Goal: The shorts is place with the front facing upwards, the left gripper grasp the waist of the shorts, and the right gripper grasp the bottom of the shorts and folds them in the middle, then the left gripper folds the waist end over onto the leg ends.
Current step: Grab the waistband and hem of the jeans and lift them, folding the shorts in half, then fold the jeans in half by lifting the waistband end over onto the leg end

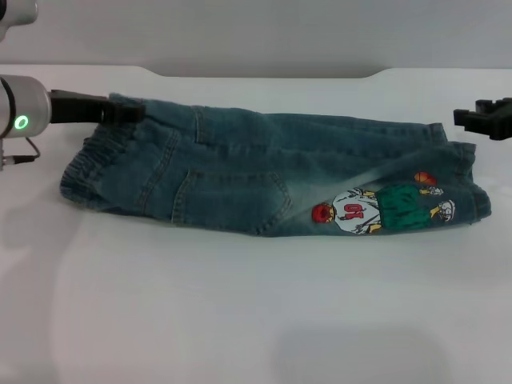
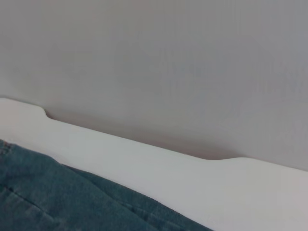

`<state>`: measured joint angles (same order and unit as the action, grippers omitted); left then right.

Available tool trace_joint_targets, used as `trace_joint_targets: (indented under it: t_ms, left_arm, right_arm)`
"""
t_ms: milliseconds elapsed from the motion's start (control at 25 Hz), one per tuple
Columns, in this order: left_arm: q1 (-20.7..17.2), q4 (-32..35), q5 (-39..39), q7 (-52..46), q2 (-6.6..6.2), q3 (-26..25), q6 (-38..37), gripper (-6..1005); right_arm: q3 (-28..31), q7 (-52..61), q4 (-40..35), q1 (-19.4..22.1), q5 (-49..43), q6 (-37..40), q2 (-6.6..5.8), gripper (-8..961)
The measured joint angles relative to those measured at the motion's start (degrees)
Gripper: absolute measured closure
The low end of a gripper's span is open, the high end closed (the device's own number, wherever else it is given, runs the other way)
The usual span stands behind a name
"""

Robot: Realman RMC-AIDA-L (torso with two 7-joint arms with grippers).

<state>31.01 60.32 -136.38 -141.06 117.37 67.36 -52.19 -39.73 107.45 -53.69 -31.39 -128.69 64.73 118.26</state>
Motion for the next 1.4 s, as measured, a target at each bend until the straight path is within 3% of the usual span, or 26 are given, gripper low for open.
trace_joint_targets:
  t_ms: [400, 600, 680, 800, 840, 880, 1040, 1120, 1280, 1400]
  left_arm:
    - [1.23, 1.34, -6.32, -1.88, 0.24, -2.82, -3.5, 316]
    - [-2.92, 8.57, -1.44, -2.05, 0.68, -2.06, 2.7, 318]
    - [-6.57, 14.03, 3.83, -1.44, 0.57, -0.35, 7.69, 318]
    - [-8.77, 16.58, 6.86, -0.68, 0.57, 1.12, 11.06, 319]
    - [-12.63, 17.74, 13.22, 2.77, 0.61, 4.83, 17.55, 319]
    - [-13.01, 17.68, 13.98, 3.26, 0.62, 5.32, 18.24, 319]
    - [-19.79, 16.08, 24.1, 11.14, 0.68, 16.66, 31.91, 320]
    - [-21.71, 18.11, 25.73, 12.58, 0.62, 19.61, 35.03, 320]
    - [-22.37, 21.98, 27.52, 13.05, 0.37, 19.54, 34.75, 320]
    - [-21.25, 19.45, 27.56, 13.58, 0.58, 19.77, 35.57, 321]
  right_arm:
    - [0.41, -2.23, -0.43, 1.04, 3.84, 0.12, 0.03, 509]
    - [1.26, -10.56, -0.01, 2.31, 12.72, -1.45, -0.66, 509]
    - [2.27, -12.98, -0.96, 1.61, 15.05, -1.65, -1.32, 509]
    - [3.99, -13.43, -4.22, -0.06, 16.34, -1.7, -1.86, 509]
    - [4.33, -13.49, -4.65, -0.31, 16.84, -1.69, -1.87, 509]
    - [4.96, -14.17, -4.44, -0.65, 18.44, -1.63, -1.87, 509]
    - [5.65, -20.99, 0.34, -0.22, 27.06, -1.2, -1.09, 509]
    - [5.72, -23.85, -0.25, 0.48, 31.63, 0.25, -0.58, 509]
    - [6.43, -21.74, -5.7, 0.83, 33.39, 2.3, -0.82, 510]
    - [7.01, -25.57, -3.13, 1.2, 34.54, 1.85, -0.17, 510]
